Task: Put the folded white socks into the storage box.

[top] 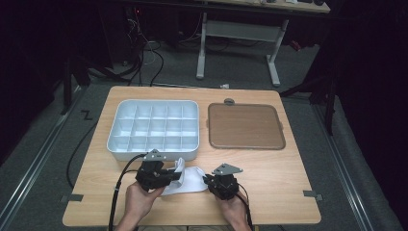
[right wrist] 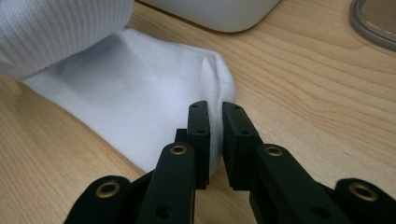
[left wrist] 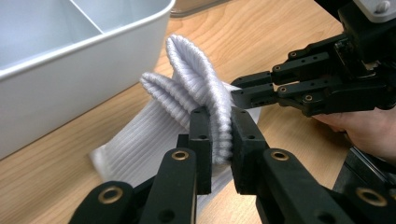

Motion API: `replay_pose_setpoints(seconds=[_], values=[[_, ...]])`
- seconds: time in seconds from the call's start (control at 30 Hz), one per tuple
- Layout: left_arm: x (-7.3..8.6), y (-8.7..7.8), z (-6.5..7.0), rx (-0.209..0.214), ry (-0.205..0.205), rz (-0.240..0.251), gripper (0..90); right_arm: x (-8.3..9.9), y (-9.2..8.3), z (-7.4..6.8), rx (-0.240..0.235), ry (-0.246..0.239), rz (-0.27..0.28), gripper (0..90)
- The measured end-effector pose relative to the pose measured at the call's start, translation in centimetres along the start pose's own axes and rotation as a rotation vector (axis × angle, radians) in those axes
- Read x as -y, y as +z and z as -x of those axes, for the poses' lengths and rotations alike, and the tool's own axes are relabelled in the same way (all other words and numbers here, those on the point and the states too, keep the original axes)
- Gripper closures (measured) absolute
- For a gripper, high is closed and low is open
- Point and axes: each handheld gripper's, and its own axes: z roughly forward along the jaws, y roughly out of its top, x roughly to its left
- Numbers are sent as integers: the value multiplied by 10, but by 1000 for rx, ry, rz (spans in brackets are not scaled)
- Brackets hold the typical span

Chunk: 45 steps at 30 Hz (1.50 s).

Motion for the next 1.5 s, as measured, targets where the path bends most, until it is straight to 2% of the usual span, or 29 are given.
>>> replay_pose_setpoints(seconds=[0.6, 1.07, 1.4, 1.5], values=[[12, 27, 11, 13, 42, -54, 809, 3, 5, 2, 13, -16, -10, 823], [17, 43, 15, 19, 44, -70, 806, 3, 6, 2, 19, -27, -11, 822], [25, 54, 14, 5, 54, -92, 807, 3, 6, 1, 21, -31, -8, 821], [27, 58, 13, -4, 67, -100, 807, 3, 6, 1, 20, -30, -7, 821]])
